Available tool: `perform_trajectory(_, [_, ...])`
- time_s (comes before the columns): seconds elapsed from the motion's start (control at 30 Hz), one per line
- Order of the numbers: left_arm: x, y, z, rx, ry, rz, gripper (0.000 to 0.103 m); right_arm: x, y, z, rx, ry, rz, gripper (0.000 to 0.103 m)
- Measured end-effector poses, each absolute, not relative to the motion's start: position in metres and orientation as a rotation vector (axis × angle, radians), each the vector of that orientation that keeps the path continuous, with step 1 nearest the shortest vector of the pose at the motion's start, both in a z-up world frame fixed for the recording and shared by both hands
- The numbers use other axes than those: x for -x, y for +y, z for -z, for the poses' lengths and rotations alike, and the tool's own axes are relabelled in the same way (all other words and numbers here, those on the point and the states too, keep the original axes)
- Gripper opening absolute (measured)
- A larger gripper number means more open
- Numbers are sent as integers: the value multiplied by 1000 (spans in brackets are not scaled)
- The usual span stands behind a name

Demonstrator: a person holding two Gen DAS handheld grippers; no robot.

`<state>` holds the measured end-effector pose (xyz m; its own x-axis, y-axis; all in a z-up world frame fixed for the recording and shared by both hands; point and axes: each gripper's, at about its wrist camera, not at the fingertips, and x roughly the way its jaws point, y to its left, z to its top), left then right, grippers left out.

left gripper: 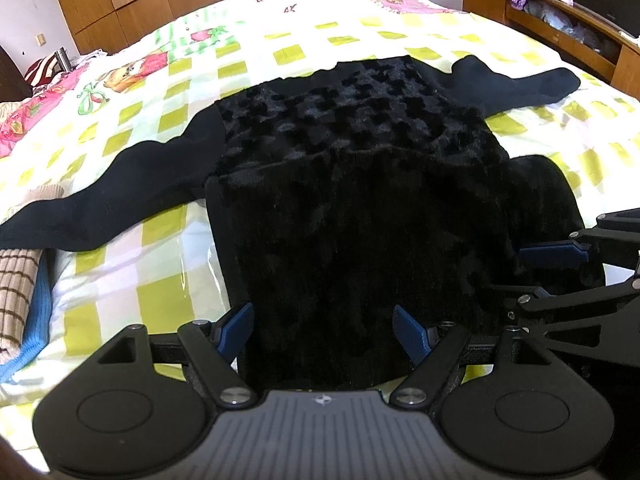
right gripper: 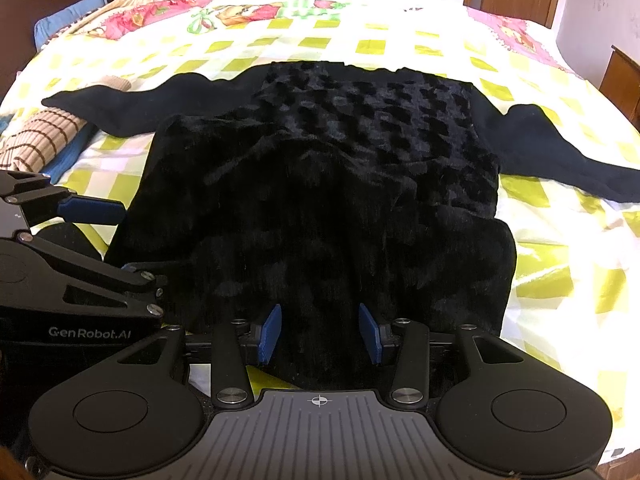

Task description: Fold small clothes

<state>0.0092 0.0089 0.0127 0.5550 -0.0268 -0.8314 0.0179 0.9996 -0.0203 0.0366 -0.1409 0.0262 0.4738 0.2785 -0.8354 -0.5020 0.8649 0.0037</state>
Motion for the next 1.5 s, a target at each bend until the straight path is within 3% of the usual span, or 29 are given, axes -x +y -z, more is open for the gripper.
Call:
perform_trajectory(0.87, [-52, 8, -16, 60, 995, 39, 89, -82, -152, -49, 196, 905, -388, 43])
perform_trajectory(1.5, [-101, 3, -12, 27, 990, 61, 89, -138, -160, -37, 149, 916, -328, 43])
